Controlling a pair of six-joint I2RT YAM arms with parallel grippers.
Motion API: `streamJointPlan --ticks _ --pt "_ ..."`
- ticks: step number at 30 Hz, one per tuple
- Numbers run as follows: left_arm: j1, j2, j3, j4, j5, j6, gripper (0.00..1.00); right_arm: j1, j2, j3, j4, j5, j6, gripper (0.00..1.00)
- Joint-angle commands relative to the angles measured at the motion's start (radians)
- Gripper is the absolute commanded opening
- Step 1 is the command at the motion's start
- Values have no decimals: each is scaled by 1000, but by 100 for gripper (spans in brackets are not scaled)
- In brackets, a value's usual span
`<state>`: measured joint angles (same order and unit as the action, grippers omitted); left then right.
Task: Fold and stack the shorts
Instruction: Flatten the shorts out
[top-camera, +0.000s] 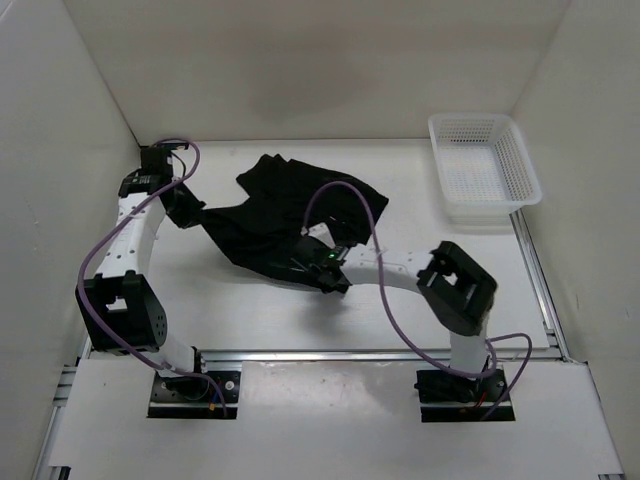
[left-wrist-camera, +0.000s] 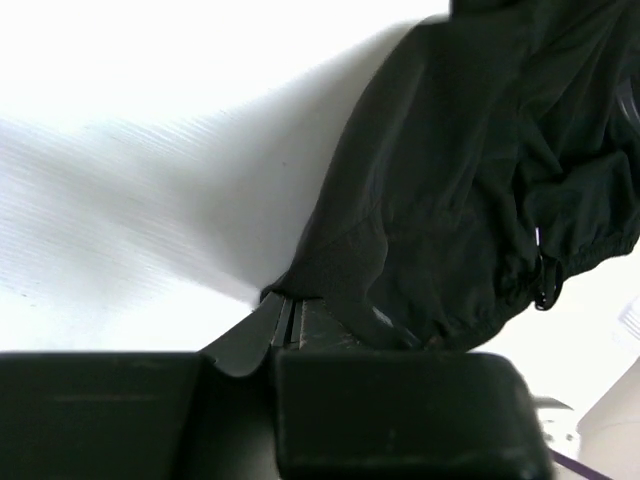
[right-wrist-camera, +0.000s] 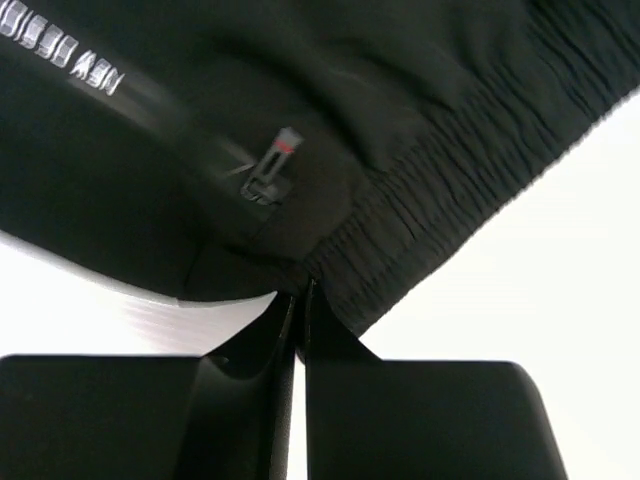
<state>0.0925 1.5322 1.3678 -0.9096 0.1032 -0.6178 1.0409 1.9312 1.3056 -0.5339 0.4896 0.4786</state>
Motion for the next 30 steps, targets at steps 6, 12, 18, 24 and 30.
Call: streamJointPlan --ticks 6,12,18,24,30 --pt "-45 -109 -206 41 65 -39 37 -65 -369 -362 -113 81 219 10" --pt "-82 -161 -317 75 83 -60 100 -56 -439 -333 -190 75 267 96" --pt "-91 -233 -303 52 7 -49 68 -105 -619 -342 -227 -3 348 99" --pt "-100 -331 -475 93 -91 -184 38 -255 -816 -554 -42 -351 489 98" --pt "-100 -121 -466 117 -31 -152 98 -504 -932 -804 129 -652 615 95"
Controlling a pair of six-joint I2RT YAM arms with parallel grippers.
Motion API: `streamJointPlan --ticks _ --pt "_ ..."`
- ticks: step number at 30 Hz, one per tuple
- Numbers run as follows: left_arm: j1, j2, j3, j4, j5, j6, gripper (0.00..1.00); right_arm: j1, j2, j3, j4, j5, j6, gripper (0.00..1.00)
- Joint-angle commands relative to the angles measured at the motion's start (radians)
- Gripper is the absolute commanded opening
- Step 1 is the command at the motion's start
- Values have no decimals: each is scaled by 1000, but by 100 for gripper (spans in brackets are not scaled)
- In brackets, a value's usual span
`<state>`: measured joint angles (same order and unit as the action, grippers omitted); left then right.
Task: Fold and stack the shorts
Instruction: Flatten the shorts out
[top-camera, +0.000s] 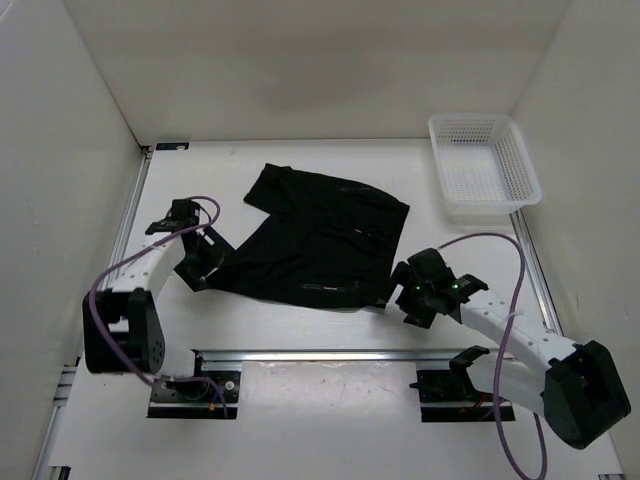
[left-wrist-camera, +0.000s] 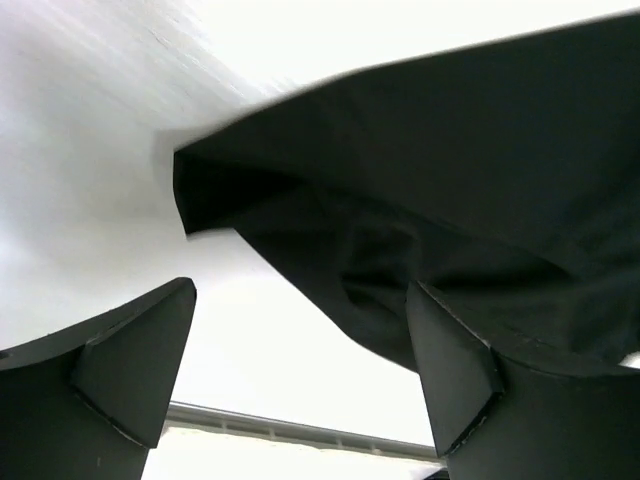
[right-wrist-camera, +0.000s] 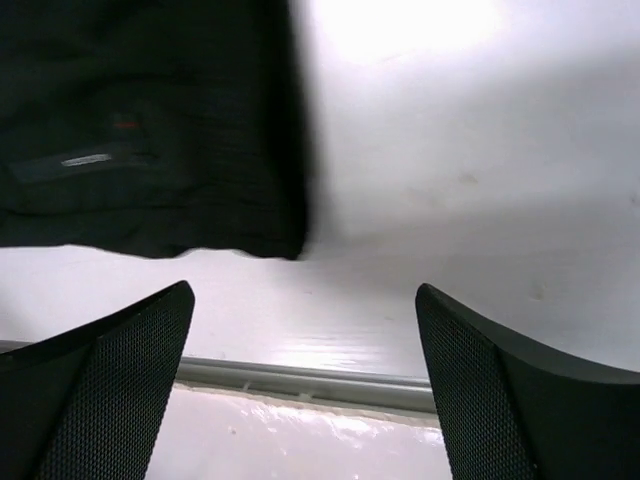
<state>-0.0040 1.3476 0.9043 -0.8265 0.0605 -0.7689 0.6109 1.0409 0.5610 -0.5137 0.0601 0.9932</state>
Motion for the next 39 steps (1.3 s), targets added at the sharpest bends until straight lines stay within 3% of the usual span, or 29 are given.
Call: streamJointPlan --ticks 1,4,8,12,14,17,18,21,22,23,25,28,29,35,39 --pt "-4 83 7 52 12 8 98 -130 -68 -85 144 -252 117 95" --pt "-4 122 16 85 9 -1 98 -216 -102 -165 217 -360 168 95" --pt "5 211 39 101 -11 -1 84 -247 -79 -223 312 -405 219 94" --pt "6 258 50 119 -11 -1 59 -247 17 -242 441 -431 263 89" --pt "6 268 50 119 -11 -1 39 -247 54 -230 475 -431 263 85" --pt "6 291 59 119 -11 -1 13 -237 117 -210 536 -422 272 76" --pt "6 291 70 119 -11 -1 10 -228 143 -196 537 -402 272 66" --pt "6 314 85 119 -11 11 10 -227 197 -129 523 -365 236 47" --pt "6 314 99 119 -11 11 10 -227 214 -86 511 -347 220 27" --pt "6 314 99 119 -2 11 10 -227 243 -60 494 -338 190 15" --pt "6 276 134 119 33 11 10 -238 271 37 453 -318 150 0" --pt "6 233 221 109 85 11 10 -287 283 153 371 -287 55 0" --pt "18 232 255 86 100 11 10 -318 297 263 341 -273 -6 0" --pt "64 200 664 -5 248 -15 10 -413 366 783 121 -273 -229 0" --pt "96 150 901 -65 297 -38 10 -413 377 980 12 -304 -332 0"
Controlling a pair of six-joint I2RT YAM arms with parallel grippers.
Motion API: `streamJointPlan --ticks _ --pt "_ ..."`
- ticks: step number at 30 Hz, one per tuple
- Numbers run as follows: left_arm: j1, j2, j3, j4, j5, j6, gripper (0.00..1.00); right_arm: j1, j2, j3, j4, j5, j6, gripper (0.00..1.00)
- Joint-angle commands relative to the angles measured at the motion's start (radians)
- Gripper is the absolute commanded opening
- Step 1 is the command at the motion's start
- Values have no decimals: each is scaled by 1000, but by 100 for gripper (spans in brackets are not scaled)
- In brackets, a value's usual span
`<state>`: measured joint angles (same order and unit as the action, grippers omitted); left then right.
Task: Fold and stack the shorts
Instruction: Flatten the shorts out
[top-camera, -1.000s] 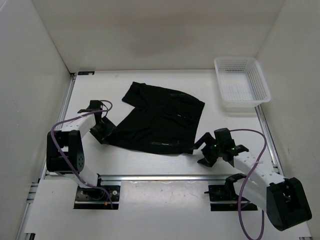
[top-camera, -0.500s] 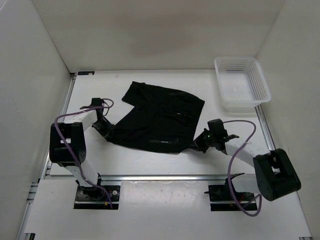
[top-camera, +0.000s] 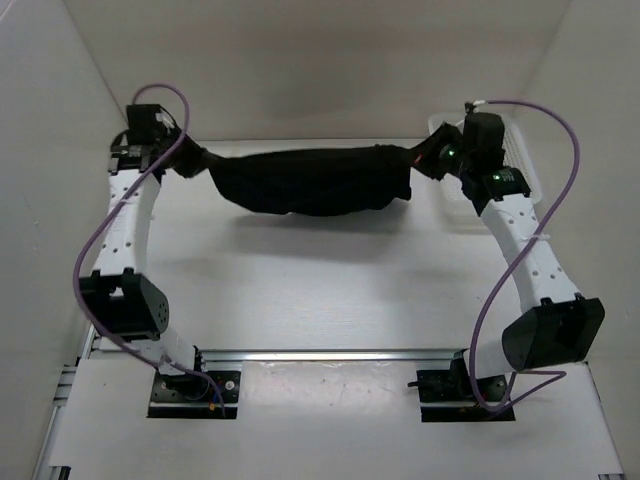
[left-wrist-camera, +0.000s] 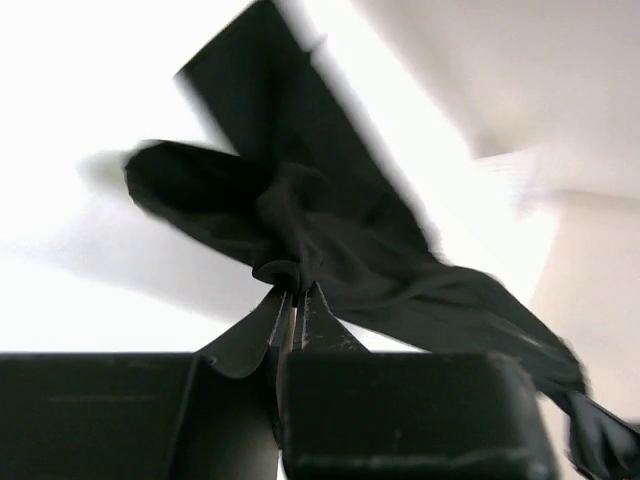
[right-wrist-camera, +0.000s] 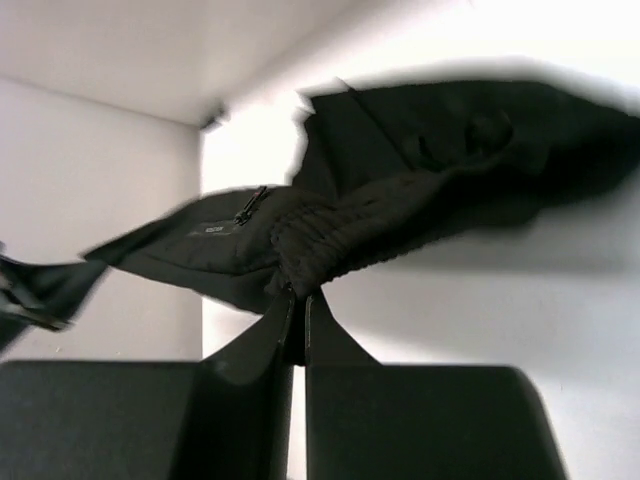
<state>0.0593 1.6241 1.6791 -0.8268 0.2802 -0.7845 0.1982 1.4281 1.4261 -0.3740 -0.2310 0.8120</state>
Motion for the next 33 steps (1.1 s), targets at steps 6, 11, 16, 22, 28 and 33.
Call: streamJointPlan --ticks 6,11,16,22,28,33 --pt "88 -304 215 -74 126 -42 10 0 -158 190 -226 -68 -250 0" --pt "131 -409 275 -103 116 -33 10 0 -225 246 -334 -68 -312 0" --pt "131 -396 304 -132 126 -33 10 0 -239 286 -367 -50 -336 0" --pt "131 -169 477 -132 143 -15 10 0 -55 434 -356 -50 -372 0" --pt "142 158 875 -132 191 -25 10 -23 213 747 -325 -27 -375 0" --pt "160 312 1093 -34 257 -114 10 -54 399 1025 -278 -88 -312 0"
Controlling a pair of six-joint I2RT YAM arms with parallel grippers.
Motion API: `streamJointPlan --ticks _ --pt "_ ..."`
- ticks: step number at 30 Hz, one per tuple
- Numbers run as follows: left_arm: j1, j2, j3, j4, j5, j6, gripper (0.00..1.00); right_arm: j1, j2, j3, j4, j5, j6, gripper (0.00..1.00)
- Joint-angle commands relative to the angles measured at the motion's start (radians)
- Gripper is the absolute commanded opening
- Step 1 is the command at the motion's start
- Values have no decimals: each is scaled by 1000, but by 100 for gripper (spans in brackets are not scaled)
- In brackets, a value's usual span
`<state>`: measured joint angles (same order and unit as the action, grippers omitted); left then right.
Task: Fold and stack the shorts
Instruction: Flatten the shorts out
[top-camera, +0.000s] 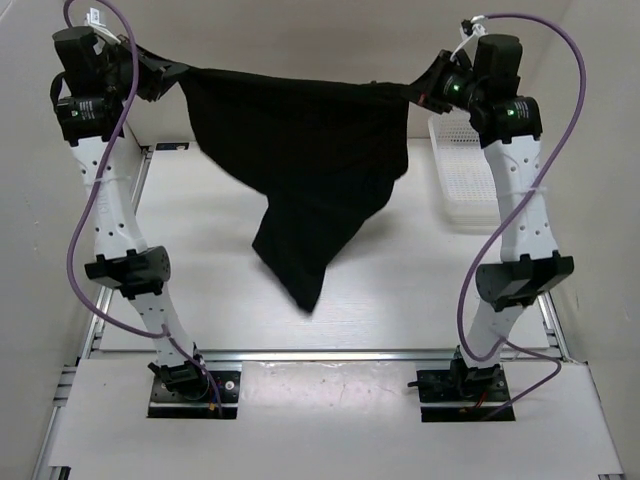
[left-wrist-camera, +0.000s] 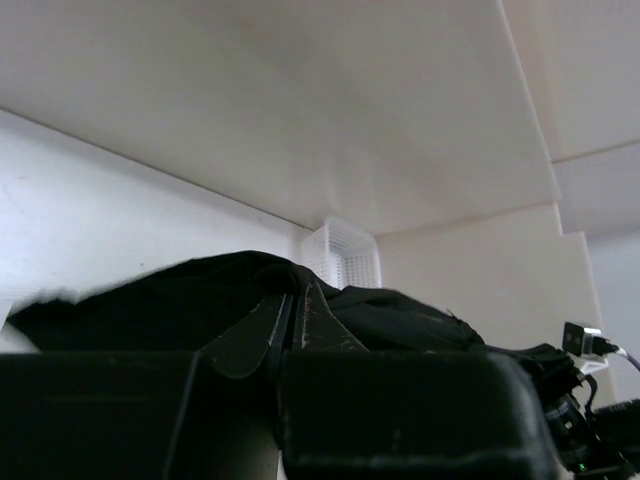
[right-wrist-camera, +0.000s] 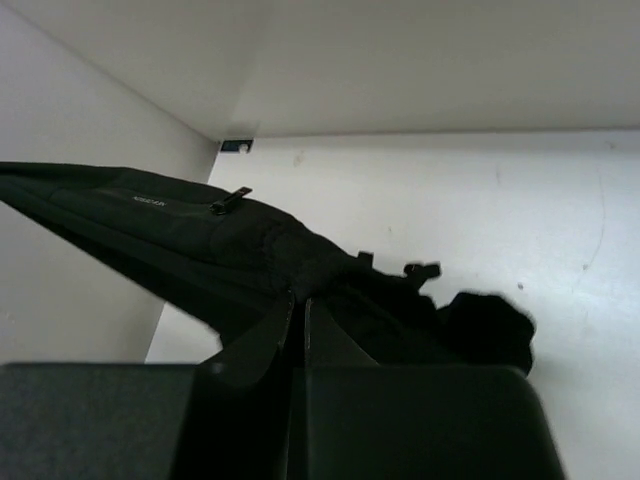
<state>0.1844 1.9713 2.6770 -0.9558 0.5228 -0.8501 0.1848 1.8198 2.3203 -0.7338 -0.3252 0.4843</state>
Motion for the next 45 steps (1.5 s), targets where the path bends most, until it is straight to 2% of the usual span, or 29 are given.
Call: streamJointPlan --ticks 1,3,7,10,12,14,15,16,17,19,20,21,23,24,25,26,27,29,31,34,36,37,38,40,41,42,43,45 --pt "35 -35 95 127 32 -61 10 -41 36 152 94 -3 25 0" --pt "46 -26 136 179 48 -85 10 -41 56 201 115 -18 39 0" --pt "72 -29 149 206 82 -95 10 -41 41 192 142 -29 39 0" --pt "96 -112 72 206 103 -83 10 -41 -5 108 165 -29 39 0" --pt "96 -165 -9 206 117 -54 10 -32 -66 -22 165 -17 10 0" --pt "96 -297 -234 206 99 -3 10 -31 -131 -160 203 -2 0 0" --pt "81 -349 -329 206 79 18 10 -19 -204 -326 224 8 -9 0" --pt "63 -400 -417 206 56 43 10 -19 -243 -413 272 8 -9 0" --pt "63 -501 -606 206 21 77 10 -7 -308 -491 281 8 -24 0" --pt "63 -601 -800 206 -6 86 10 16 -373 -712 290 8 -45 0" --pt "63 -650 -989 206 -23 100 10 27 -404 -784 300 8 -46 0" --pt "63 -755 -1088 206 -55 89 10 56 -462 -914 300 8 -62 0" --pt "72 -857 -1266 206 -99 73 10 90 -522 -1037 300 8 -73 0" --pt "72 -943 -1418 206 -156 50 19 140 -572 -1093 300 8 -73 6" --pt "88 -978 -1478 183 -184 36 36 172 -592 -1187 300 -41 -88 17" --pt "117 -1003 -1558 145 -197 20 72 249 -618 -1225 260 -41 -98 29" --pt "131 -1020 -1577 144 -198 20 87 287 -629 -1255 234 -41 -98 35" --pt "132 -1020 -1577 134 -173 31 100 353 -669 -1323 182 -8 -108 56" --pt "132 -976 -1490 88 -193 68 100 389 -707 -1363 120 89 -95 74" --pt "89 -918 -1390 78 -249 124 95 346 -770 -1374 83 204 -67 77" --pt "66 -881 -1361 78 -261 181 86 254 -771 -1374 74 195 -49 72" --pt "56 -835 -1361 78 -251 200 83 227 -743 -1374 74 181 -49 64" --pt "56 -812 -1361 69 -239 212 67 187 -726 -1374 86 172 -36 60" --pt "38 -767 -1391 69 -228 235 59 162 -658 -1374 128 124 -24 49" --pt "26 -720 -1404 69 -237 246 56 150 -630 -1388 146 97 -24 49" --pt "-9 -698 -1419 69 -254 246 56 150 -601 -1397 180 62 -13 51" --pt "-29 -675 -1443 78 -271 237 56 150 -543 -1397 200 -13 -13 69" --pt "-80 -602 -1465 100 -297 226 61 166 -486 -1438 268 -69 25 82"
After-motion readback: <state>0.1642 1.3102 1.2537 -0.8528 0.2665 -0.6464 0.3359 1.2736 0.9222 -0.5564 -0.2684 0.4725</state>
